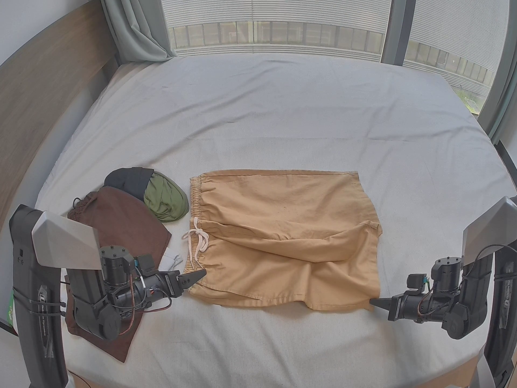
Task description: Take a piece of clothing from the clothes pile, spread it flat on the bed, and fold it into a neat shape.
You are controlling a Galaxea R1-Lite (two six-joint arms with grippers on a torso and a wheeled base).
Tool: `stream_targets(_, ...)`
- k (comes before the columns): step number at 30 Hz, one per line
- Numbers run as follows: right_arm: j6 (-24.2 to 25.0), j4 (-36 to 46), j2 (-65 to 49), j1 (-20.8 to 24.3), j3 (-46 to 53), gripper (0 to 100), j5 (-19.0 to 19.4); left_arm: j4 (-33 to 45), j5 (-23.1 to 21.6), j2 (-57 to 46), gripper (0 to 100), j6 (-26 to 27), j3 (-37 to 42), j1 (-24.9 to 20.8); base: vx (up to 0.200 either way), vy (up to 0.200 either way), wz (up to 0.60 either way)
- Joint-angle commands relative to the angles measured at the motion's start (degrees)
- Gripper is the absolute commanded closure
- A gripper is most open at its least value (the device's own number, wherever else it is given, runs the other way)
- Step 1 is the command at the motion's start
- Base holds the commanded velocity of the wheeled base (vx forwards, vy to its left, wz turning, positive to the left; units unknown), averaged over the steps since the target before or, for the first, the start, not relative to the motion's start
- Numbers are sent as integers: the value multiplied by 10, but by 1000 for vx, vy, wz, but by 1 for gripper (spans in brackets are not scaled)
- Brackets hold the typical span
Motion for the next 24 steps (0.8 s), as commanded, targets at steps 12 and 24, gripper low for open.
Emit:
stream_targets(12, 0, -1, 1, -10, 1, 100, 0, 0, 0, 16, 0, -1, -12, -3, 0, 0, 0)
stream_targets(24, -1, -1, 1, -10, 1, 100, -1, 0, -5, 13, 0, -8, 15, -4, 0, 0, 0)
